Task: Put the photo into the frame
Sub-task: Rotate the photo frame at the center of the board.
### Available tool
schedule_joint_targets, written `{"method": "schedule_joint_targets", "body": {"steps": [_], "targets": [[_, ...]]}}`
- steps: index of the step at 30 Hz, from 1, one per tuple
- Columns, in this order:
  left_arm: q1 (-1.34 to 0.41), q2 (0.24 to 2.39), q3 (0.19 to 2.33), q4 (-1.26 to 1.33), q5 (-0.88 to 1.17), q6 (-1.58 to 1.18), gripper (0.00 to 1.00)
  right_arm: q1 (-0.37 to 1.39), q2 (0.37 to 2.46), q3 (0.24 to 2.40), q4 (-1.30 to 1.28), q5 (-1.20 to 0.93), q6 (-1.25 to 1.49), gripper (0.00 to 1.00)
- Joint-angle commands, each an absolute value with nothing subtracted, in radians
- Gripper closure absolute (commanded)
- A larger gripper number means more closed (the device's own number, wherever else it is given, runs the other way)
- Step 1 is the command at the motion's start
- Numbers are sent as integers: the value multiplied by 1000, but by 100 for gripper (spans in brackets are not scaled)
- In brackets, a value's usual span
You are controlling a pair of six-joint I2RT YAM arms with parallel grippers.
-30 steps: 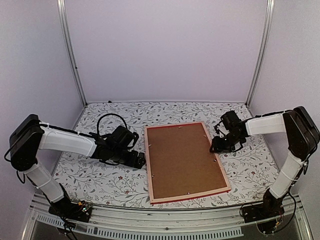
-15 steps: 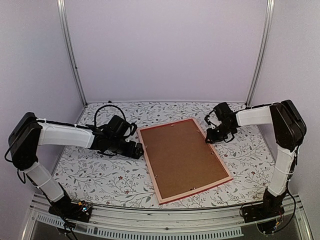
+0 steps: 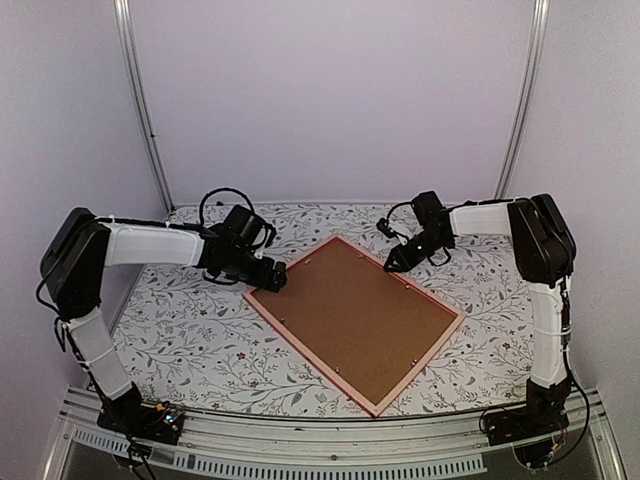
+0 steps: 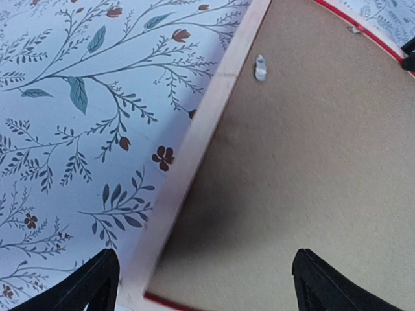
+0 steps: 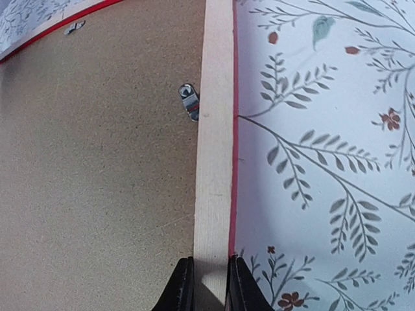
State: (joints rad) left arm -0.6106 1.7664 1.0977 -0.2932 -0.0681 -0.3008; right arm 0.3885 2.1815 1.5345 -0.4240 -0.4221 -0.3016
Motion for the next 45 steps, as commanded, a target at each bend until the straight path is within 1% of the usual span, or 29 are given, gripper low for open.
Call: {"method": "schedule_joint_targets", "body": {"steps": [1, 3, 5, 8, 10, 11, 12, 13, 14, 17, 20, 21, 23, 25, 28, 33, 36, 41, 45], "targets": [[-577, 1881, 1199, -352, -117, -252, 4, 394, 2253, 1679, -547, -622, -463, 85], [-570, 1934, 1250, -371, -129, -234, 4, 395, 2290, 1737, -590, -641, -485, 81], [-568, 1983, 1296, -386, -119, -214, 5, 395, 2307, 1772, -611, -658, -495, 74], [-568, 2038, 1344, -401, -88, -203, 7, 394, 2310, 1787, -597, -671, -479, 54], [-568, 2054, 1354, -401, -75, -199, 9, 393, 2299, 1784, -580, -653, -445, 46], [-568, 2059, 1355, -401, -71, -198, 10, 394, 2294, 1782, -570, -630, -424, 40], [-568, 2064, 1355, -402, -64, -199, 12, 394, 2285, 1779, -560, -594, -403, 30], [-568, 2066, 1352, -403, -58, -199, 15, 394, 2279, 1777, -557, -557, -364, 24], [-568, 2066, 1349, -406, -50, -205, 20, 394, 2267, 1775, -557, -505, -340, 21], [-568, 2051, 1317, -405, -18, -233, 37, 376, 2223, 1738, -562, -362, -191, 19], [-568, 2004, 1227, -368, 25, -287, 53, 320, 2144, 1621, -565, -324, -7, 19], [-569, 1982, 1192, -348, 39, -306, 57, 308, 2088, 1562, -560, -308, 35, 19], [-568, 1942, 1127, -317, 60, -343, 63, 300, 2007, 1457, -561, -222, 116, 18], [-568, 1896, 1059, -277, 74, -384, 65, 299, 1923, 1371, -583, -142, 156, 18], [-570, 1819, 945, -205, 138, -450, 67, 296, 1821, 1261, -617, -82, 209, 18], [-602, 1689, 771, -92, 202, -555, 66, 291, 1698, 1098, -620, -58, 284, 17], [-660, 1629, 704, -71, 209, -583, 62, 292, 1656, 1018, -590, -101, 312, 18], [-775, 1555, 637, -73, 186, -619, 50, 292, 1624, 915, -526, -143, 341, 19], [-805, 1494, 633, -96, 125, -630, 34, 291, 1635, 884, -475, -163, 334, 24]]}}
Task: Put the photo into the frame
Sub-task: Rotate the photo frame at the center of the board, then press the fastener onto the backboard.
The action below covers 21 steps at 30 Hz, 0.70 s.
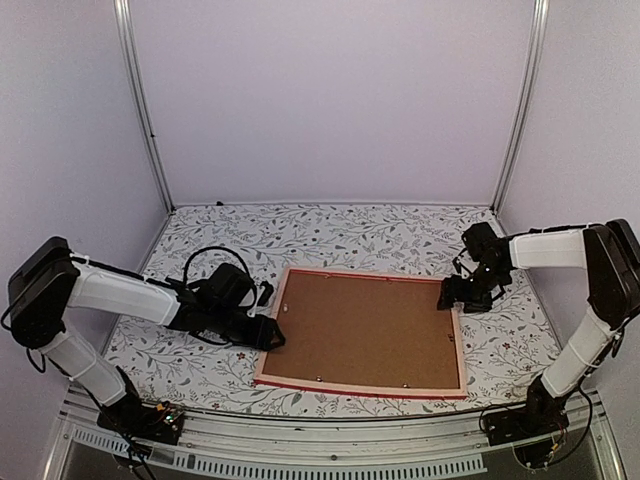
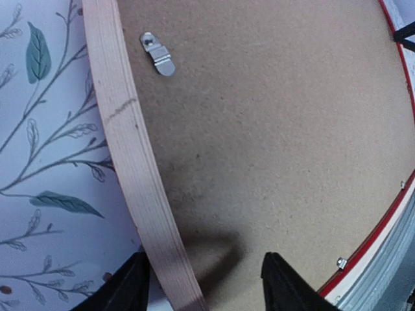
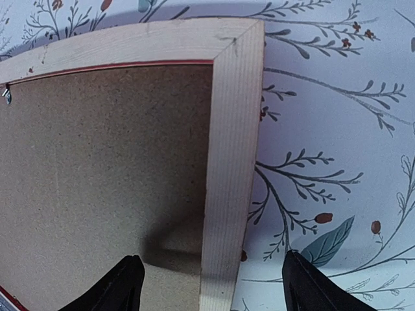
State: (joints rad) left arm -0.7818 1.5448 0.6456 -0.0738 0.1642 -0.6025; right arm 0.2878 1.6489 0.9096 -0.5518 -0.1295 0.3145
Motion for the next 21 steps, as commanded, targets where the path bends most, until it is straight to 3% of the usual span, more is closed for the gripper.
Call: {"method": "schedule_joint_targets", "body": {"steps": [1, 5, 8, 15, 21], "targets": [[-805, 1487, 642, -110, 105, -623, 30, 292, 1643, 884, -464, -169, 326, 27], [-804, 1520, 733, -193, 6, -559, 15, 291, 1689, 909, -411, -208, 280, 42], [-800, 1600, 826, -246, -79, -505, 11, 293, 1730, 949, -377, -248, 227, 54], [-783, 1758, 1000, -329, -142, -467, 12, 294, 1806, 1062, -388, -239, 166, 48], [-758, 1782, 1007, -344, -118, -496, 24, 293, 1829, 1064, -387, -232, 157, 46]]}}
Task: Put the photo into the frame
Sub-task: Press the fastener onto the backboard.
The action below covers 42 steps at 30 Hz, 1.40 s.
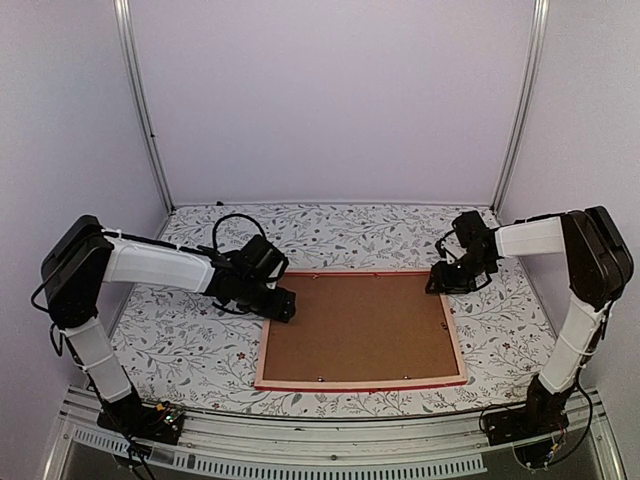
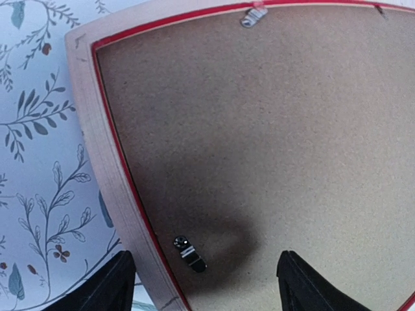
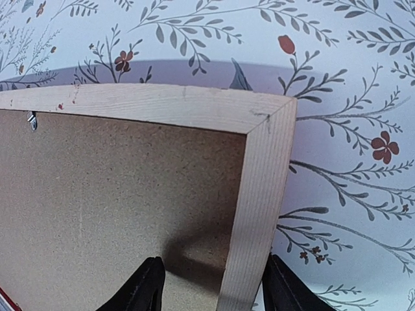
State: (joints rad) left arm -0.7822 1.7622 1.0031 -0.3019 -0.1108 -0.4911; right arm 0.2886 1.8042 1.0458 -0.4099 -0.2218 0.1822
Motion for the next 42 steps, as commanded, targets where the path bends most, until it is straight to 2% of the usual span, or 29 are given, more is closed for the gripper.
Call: {"method": "schedule_joint_targets", "body": {"steps": [1, 10, 17, 27, 42], "targets": [[-753, 1782, 1002, -340, -118, -500, 26, 294, 1831, 1062, -386, -232, 157, 45], [-730, 1800, 980, -315, -112, -517, 32, 294, 1846, 1063, -375, -246, 155, 45], [-727, 1818, 967, -287, -108, -514, 42, 294, 1846, 1046, -368, -250, 156, 45], [-715, 1807, 931, -255, -88, -520, 63, 294, 1841, 1036, -367, -251, 158, 45], [-681, 1781, 880, -188, -9, -517, 78, 294, 1838, 1024, -372, -242, 155, 45]]}}
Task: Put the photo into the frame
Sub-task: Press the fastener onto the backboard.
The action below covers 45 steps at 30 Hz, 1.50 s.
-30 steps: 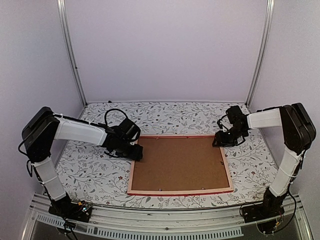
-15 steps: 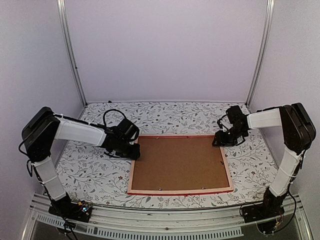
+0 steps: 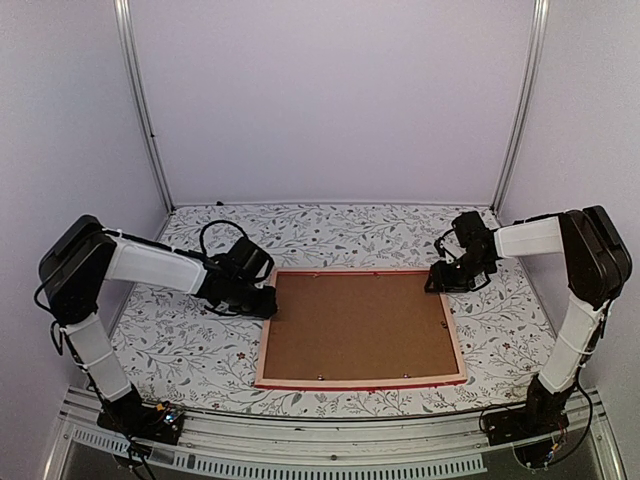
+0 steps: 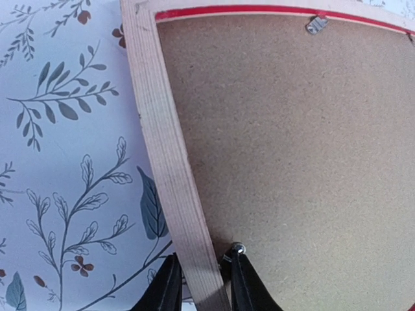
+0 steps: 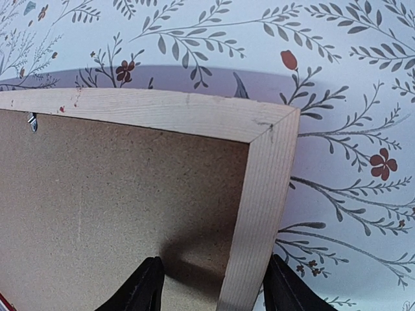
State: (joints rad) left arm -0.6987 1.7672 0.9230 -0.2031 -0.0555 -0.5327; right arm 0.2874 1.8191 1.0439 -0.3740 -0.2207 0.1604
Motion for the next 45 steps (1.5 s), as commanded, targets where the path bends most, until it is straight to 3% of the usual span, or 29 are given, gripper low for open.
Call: {"method": "schedule_joint_targets", "body": {"steps": [1, 3, 9, 15, 25, 35, 45], "targets": [[-678, 1777, 877, -182, -8, -517, 79, 293, 1835, 1025, -373, -242, 155, 44], [-673, 1771, 873, -168, 26, -515, 77, 292, 1830, 1022, -377, -244, 158, 41], [-670, 1753, 865, -147, 54, -514, 41, 292, 1791, 997, -383, -230, 183, 28], [-669, 1732, 863, -153, 44, -508, 27, 292, 1705, 917, -407, -208, 216, 22], [-669, 1702, 877, -176, 14, -490, 17, 298, 1477, 734, -457, -213, 319, 18], [-669, 1700, 885, -189, 28, -488, 16, 350, 1467, 676, -444, -239, 405, 30], [-670, 1698, 884, -189, 38, -494, 17, 368, 1456, 670, -447, -191, 405, 51]]}}
